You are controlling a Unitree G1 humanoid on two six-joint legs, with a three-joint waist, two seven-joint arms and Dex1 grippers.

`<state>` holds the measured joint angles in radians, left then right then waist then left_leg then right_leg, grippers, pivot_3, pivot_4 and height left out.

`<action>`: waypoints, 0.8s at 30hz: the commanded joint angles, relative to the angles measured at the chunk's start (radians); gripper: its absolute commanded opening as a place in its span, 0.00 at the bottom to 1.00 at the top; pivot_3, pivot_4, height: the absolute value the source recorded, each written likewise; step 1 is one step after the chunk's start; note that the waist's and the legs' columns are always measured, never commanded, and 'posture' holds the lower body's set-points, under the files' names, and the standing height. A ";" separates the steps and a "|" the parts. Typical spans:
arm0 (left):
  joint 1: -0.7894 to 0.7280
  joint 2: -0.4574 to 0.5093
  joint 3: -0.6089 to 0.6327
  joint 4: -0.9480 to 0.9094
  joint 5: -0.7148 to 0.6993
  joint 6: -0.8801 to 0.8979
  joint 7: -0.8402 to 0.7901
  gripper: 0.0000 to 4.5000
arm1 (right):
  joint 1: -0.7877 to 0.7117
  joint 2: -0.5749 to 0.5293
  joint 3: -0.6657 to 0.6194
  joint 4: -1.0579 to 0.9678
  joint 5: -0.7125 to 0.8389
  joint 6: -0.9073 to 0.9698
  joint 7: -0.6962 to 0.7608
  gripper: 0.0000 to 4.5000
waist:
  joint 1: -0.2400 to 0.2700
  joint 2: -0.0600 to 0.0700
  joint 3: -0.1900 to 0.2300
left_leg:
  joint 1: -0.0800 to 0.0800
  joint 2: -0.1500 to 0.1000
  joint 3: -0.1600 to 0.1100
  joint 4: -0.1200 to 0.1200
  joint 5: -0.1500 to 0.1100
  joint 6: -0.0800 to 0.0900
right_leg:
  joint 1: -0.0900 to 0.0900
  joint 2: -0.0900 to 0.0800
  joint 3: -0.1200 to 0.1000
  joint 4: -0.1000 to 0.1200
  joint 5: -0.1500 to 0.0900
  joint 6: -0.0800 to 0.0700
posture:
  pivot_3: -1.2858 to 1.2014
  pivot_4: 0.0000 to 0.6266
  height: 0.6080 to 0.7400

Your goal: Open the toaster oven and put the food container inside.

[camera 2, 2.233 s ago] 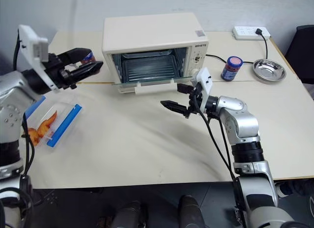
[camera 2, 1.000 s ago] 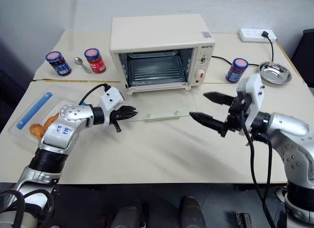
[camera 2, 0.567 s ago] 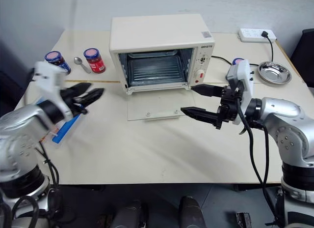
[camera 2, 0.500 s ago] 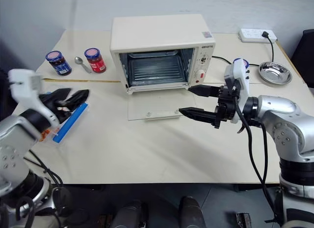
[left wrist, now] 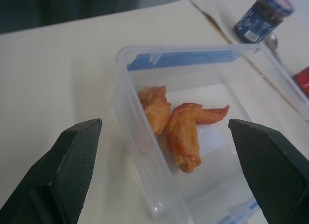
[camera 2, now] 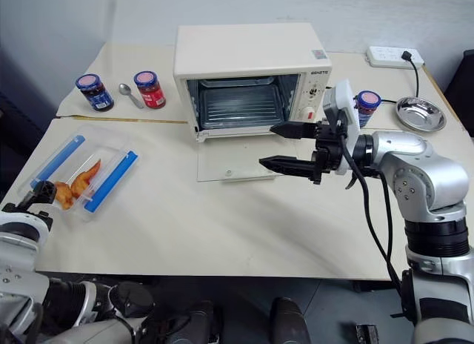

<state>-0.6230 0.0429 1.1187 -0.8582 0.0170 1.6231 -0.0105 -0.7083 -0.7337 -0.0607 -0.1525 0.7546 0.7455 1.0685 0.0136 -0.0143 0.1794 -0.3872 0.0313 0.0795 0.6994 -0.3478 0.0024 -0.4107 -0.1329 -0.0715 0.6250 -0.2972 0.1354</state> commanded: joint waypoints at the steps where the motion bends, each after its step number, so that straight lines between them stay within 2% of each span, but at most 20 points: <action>1: -0.055 0.022 0.016 0.077 0.051 -0.009 0.043 0.95 | 0.023 0.001 -0.050 -0.061 0.022 0.003 -0.035 1.00 | 0.002 0.000 0.000 | 0.000 0.000 0.000 0.000 0.000 0.000 | 0.000 0.000 0.000 0.000 0.000 0.000 | 0.52 0.24 1.00; 3: -0.078 0.017 0.031 0.111 0.083 -0.009 0.066 0.86 | 0.040 -0.003 -0.063 -0.079 0.026 0.007 -0.054 1.00 | 0.005 0.000 0.000 | 0.000 0.000 0.000 0.000 0.000 0.000 | 0.000 0.000 -0.001 0.000 0.000 0.000 | 0.52 0.24 1.00; 15: -0.026 0.117 -0.063 0.222 0.110 -0.009 0.013 0.10 | 0.127 -0.053 -0.132 -0.151 0.055 0.034 -0.097 1.00 | 0.005 0.000 0.000 | 0.000 0.000 0.001 -0.001 -0.001 -0.001 | -0.001 0.000 0.000 0.000 0.000 0.000 | 0.52 0.24 1.00; 21: 0.069 0.239 -0.195 0.227 0.000 -0.009 -0.121 0.07 | 0.153 -0.068 -0.151 -0.147 0.056 0.035 -0.100 1.00 | 0.004 0.000 0.000 | 0.000 0.001 0.001 -0.001 0.000 -0.001 | -0.001 0.000 0.000 0.000 0.000 0.000 | 0.52 0.24 1.00; 24: 0.092 0.312 -0.243 0.221 -0.120 -0.009 -0.216 0.07 | 0.165 -0.075 -0.162 -0.139 0.056 0.034 -0.102 1.00 | 0.006 -0.001 0.000 | 0.000 0.001 0.000 -0.001 -0.001 -0.001 | -0.001 0.000 0.000 0.000 0.000 0.000 | 0.52 0.24 1.00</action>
<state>-0.5272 0.3175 0.9073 -0.6064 -0.0212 1.6252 -0.1635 -0.5416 -0.7851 -0.1728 -0.2714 0.7933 0.7859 0.9687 0.0199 -0.0149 0.1795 -0.3874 0.0320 0.0796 0.6988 -0.3483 0.0015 -0.4120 -0.1329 -0.0716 0.6252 -0.2972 0.1351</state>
